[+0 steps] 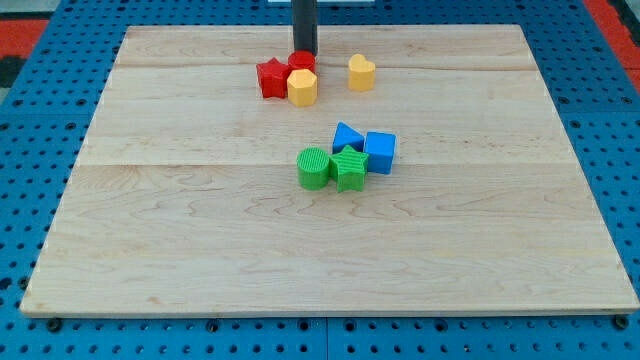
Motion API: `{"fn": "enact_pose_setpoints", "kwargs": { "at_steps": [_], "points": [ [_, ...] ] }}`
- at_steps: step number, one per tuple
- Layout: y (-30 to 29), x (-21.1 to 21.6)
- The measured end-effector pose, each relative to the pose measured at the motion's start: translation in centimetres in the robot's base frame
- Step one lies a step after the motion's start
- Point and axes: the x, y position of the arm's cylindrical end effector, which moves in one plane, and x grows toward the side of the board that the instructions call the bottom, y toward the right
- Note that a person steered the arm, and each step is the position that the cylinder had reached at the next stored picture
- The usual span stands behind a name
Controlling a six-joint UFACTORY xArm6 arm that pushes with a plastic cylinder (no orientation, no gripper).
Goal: Slide the yellow heart to the bottom right side of the red circle
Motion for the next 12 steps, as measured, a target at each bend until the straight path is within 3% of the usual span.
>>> {"fn": "enact_pose_setpoints", "kwargs": {
  "at_steps": [1, 3, 4, 5, 7, 8, 11, 12],
  "points": [
    [5.3, -1.4],
    [11.2, 4.3],
    [8.8, 4.7],
    [11.3, 3.1],
    [6.0, -0.6],
    [4.5, 1.6],
    [14.6, 8.1],
    [12.4, 8.2]
  ]
}}
